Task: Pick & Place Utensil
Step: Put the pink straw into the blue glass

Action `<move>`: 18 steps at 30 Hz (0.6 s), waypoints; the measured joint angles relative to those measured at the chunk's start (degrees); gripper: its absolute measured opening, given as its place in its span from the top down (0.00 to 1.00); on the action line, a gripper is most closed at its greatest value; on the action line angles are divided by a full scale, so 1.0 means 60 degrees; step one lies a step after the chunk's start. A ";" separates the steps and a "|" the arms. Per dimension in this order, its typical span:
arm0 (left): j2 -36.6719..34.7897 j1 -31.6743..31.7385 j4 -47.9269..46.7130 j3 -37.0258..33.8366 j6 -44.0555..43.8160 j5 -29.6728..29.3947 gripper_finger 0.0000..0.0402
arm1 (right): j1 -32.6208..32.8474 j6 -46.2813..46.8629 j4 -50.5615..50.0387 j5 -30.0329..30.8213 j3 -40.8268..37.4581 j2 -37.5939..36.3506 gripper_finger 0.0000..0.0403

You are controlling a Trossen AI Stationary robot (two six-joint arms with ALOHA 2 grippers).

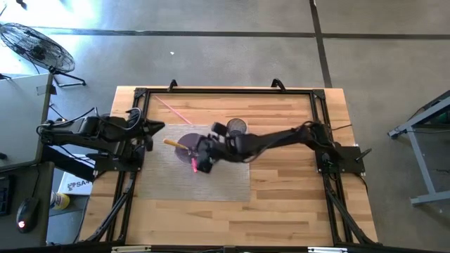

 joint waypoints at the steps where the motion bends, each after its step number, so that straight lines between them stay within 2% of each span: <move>1: 0.0021 0.0002 0.0004 0.0000 0.0029 -0.0140 0.91 | 0.0210 0.0159 -0.0363 0.0214 0.0000 -0.0086 0.77; 6: 0.0376 0.0004 0.0548 -0.0325 0.0054 -0.0534 0.91 | 0.1381 0.1172 -0.1913 0.1011 0.0000 -0.0149 0.81; 10: 0.1192 0.0007 0.1534 -0.0601 0.0021 -0.0978 0.91 | 0.2210 0.2310 -0.2697 0.1291 -0.0123 -0.0147 0.83; 13: 0.2019 0.0082 0.2072 -0.0510 -0.0049 -0.1316 0.91 | 0.2789 0.3093 -0.3601 0.2009 -0.0146 -0.0127 0.84; 18: 0.3733 0.1438 0.2169 0.0002 -0.0445 -0.1216 0.91 | 0.3426 0.4156 -0.4985 0.2831 -0.0146 -0.0130 0.87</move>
